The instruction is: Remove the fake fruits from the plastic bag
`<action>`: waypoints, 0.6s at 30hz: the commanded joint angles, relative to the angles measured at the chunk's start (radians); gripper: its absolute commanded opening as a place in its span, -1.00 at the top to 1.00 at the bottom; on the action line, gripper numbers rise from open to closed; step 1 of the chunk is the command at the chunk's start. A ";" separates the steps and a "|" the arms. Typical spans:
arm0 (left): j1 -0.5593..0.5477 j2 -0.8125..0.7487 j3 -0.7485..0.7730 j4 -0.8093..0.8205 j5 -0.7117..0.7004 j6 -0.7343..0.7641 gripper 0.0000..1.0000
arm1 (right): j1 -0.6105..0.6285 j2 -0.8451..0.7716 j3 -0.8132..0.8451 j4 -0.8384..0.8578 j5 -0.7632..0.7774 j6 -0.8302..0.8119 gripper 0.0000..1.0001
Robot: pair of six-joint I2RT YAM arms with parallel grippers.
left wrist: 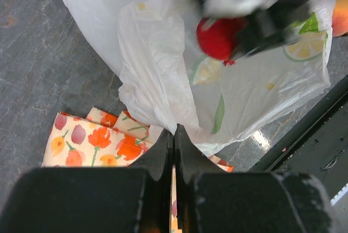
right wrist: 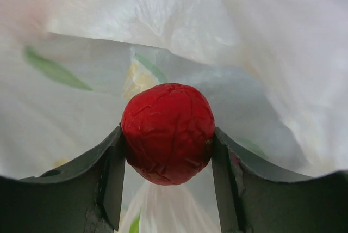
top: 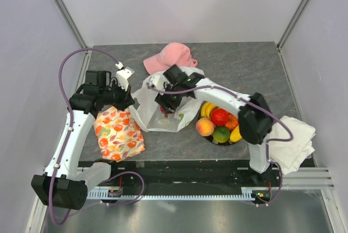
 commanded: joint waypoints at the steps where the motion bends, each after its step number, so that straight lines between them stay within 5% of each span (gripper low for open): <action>1: 0.005 0.017 -0.009 0.047 0.015 -0.024 0.97 | -0.101 -0.344 -0.013 -0.002 -0.164 -0.013 0.23; 18: 0.002 0.144 0.158 0.026 0.047 -0.055 0.97 | -0.612 -0.902 -0.559 -0.403 -0.079 -0.369 0.29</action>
